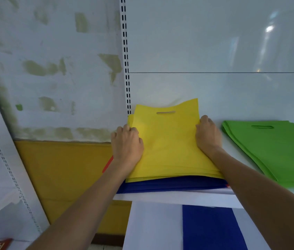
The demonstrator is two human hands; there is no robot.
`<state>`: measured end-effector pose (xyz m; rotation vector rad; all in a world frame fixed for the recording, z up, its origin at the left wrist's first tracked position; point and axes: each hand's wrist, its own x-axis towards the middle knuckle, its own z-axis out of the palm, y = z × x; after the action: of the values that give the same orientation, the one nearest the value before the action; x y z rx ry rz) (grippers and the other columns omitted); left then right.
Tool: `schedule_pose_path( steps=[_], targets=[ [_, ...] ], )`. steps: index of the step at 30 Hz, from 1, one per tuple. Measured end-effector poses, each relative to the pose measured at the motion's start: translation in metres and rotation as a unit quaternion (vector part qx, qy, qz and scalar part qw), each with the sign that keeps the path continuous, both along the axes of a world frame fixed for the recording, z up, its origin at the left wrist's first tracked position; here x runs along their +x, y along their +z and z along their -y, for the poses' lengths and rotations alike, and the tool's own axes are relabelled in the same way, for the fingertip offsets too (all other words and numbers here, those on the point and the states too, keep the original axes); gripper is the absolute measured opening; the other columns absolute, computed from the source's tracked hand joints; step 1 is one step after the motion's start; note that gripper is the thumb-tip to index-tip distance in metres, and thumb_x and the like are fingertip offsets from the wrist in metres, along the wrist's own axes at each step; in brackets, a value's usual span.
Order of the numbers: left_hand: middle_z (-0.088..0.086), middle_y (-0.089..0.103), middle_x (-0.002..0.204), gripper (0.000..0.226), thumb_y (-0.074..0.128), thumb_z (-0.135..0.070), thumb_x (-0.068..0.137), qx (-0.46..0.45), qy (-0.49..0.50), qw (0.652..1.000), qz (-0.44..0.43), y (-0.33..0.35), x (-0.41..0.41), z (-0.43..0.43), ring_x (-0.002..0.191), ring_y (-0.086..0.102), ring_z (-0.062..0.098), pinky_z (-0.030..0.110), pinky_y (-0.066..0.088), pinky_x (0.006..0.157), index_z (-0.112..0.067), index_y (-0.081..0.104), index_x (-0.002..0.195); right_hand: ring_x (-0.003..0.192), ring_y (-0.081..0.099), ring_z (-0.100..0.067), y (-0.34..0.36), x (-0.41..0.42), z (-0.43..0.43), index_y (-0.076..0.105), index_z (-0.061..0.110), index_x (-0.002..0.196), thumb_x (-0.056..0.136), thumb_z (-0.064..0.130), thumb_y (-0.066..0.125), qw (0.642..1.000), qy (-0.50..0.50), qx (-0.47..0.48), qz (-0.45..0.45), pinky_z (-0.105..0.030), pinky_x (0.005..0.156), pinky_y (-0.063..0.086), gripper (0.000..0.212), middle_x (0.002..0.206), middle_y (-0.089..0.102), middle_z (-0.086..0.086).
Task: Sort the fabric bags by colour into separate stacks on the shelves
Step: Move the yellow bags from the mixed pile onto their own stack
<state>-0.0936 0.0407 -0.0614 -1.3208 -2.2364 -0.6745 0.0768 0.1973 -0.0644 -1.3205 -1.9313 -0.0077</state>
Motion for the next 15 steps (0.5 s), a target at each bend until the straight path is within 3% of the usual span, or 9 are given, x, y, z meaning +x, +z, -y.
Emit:
schedule_pose_path(
  steps=[5,10,15],
  targets=[
    [0.006,0.051,0.126,0.038,0.043,-0.014,0.093,-0.029,-0.058,0.998,-0.016,0.010,-0.004,0.012,0.114,0.045,0.023,0.033,0.036,0.095,-0.013,0.048,0.131,0.095,0.057,-0.038,0.025,0.028,0.010,0.050,0.002,0.111,0.096,0.019,0.047,0.996,0.039,0.033,-0.079,-0.045,0.075,0.047,0.023,0.107,0.061,-0.020],
    [0.006,0.050,0.132,0.041,0.045,-0.015,0.092,0.015,-0.156,0.987,0.019,0.041,0.046,0.000,0.121,0.042,0.023,0.033,0.036,0.096,-0.015,0.048,0.132,0.095,0.056,-0.039,0.058,0.103,0.014,0.044,0.005,0.123,0.092,0.011,0.049,0.989,0.008,0.070,-0.132,-0.043,0.076,0.042,0.032,0.104,0.061,-0.022],
    [0.005,0.051,0.130,0.040,0.045,-0.016,0.091,0.033,-0.274,0.961,0.014,0.054,0.134,-0.026,0.120,0.042,0.022,0.031,0.034,0.095,-0.014,0.050,0.131,0.096,0.057,-0.037,0.071,0.219,0.021,0.063,0.001,0.101,0.090,0.008,0.050,0.988,-0.066,0.105,-0.091,-0.040,0.081,0.043,0.019,0.104,0.064,-0.019]
  ],
)
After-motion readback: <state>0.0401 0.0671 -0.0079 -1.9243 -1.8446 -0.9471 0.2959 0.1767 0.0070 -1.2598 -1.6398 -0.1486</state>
